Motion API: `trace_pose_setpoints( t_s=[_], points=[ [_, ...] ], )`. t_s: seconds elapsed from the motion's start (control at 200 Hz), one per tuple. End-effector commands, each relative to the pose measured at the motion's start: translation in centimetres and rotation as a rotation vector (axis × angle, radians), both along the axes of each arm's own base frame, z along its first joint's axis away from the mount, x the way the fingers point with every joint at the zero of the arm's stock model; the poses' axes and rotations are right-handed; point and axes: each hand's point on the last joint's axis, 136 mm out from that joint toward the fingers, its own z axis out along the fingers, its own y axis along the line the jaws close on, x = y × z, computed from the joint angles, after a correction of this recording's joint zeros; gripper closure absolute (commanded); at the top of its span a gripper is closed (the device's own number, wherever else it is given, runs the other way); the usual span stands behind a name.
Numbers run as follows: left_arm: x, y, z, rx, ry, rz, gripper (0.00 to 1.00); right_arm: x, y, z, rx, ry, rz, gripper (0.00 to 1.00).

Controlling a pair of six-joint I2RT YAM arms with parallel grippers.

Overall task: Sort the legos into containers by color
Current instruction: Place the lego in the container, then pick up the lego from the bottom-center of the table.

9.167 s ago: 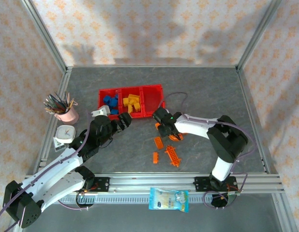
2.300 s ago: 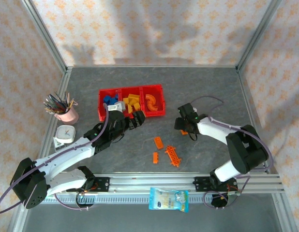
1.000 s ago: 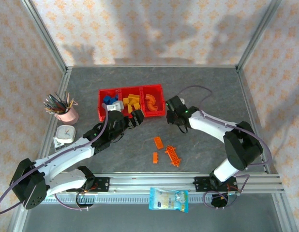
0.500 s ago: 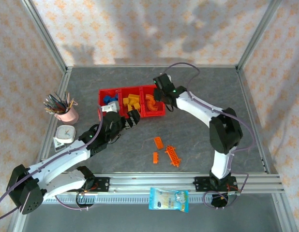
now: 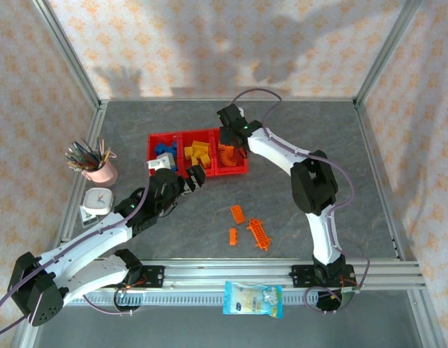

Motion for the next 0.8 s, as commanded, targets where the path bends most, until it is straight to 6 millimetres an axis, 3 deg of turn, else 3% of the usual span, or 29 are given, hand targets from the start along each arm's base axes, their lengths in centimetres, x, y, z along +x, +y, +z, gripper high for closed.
trace_pose_setpoints(
  t_s=[0.0, 0.16, 0.35, 0.601, 0.796],
  points=[
    [0.1, 0.3, -0.1, 0.018, -0.001, -0.003, 0.01, 0.0, -0.4, 2.7, -0.015, -0.047, -0.005, 0.53],
    [0.2, -0.2, 0.2, 0.011, -0.002, -0.020, 0.01, -1.1, -1.1, 4.0, -0.011, -0.056, 0.001, 0.51],
    [0.2, -0.7, 0.2, -0.006, 0.007, -0.040, 0.01, -4.1, -1.9, 4.6, 0.001, -0.044, 0.028, 0.48],
    [-0.6, -0.7, -0.2, -0.029, 0.026, -0.052, 0.01, -11.1, -3.2, 2.9, -0.016, 0.016, 0.085, 0.41],
    [-1.6, -0.4, -1.5, -0.029, 0.066, -0.061, 0.01, -16.9, -4.2, -0.4, -0.049, 0.088, 0.104, 0.38]
  ],
)
